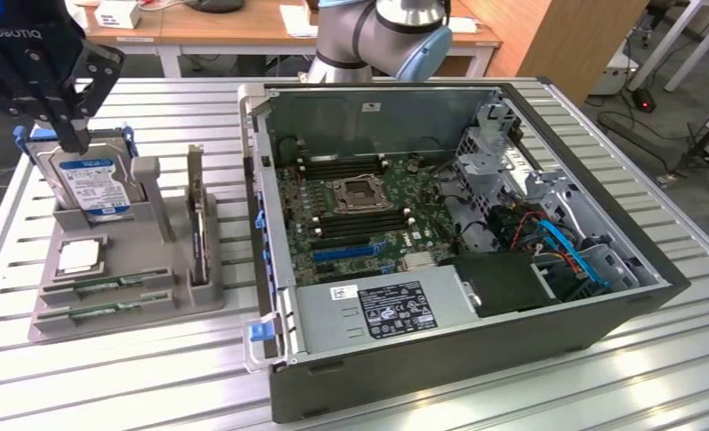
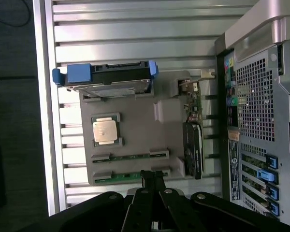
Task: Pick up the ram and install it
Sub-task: 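Reach for the ram, then pick up the ram and move it above insertion slot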
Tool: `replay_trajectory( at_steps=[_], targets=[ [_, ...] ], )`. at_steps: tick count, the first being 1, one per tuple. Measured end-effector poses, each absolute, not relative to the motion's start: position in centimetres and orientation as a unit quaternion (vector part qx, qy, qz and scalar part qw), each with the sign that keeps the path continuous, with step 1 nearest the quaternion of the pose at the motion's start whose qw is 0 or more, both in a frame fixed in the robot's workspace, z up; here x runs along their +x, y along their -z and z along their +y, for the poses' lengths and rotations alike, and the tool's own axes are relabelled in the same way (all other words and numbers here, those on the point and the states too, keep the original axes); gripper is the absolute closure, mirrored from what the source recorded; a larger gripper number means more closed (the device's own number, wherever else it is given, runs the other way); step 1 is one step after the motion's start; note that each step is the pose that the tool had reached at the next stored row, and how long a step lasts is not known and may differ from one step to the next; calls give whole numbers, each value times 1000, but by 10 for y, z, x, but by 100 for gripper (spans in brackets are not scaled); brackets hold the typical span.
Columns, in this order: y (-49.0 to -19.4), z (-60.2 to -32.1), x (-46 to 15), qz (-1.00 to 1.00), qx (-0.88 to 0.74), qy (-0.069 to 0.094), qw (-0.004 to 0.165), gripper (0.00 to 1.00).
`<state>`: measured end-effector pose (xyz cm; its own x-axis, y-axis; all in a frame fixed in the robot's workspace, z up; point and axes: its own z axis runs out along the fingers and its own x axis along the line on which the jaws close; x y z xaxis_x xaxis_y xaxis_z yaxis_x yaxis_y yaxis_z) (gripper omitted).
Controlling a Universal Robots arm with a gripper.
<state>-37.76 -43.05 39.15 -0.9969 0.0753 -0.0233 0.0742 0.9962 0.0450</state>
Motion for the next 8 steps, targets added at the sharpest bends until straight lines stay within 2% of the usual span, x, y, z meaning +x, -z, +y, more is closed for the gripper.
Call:
replay_trajectory(
  at_steps=[8],
  targets=[
    [-391,-431,-378,999,37,-22,13,91]
  ],
)
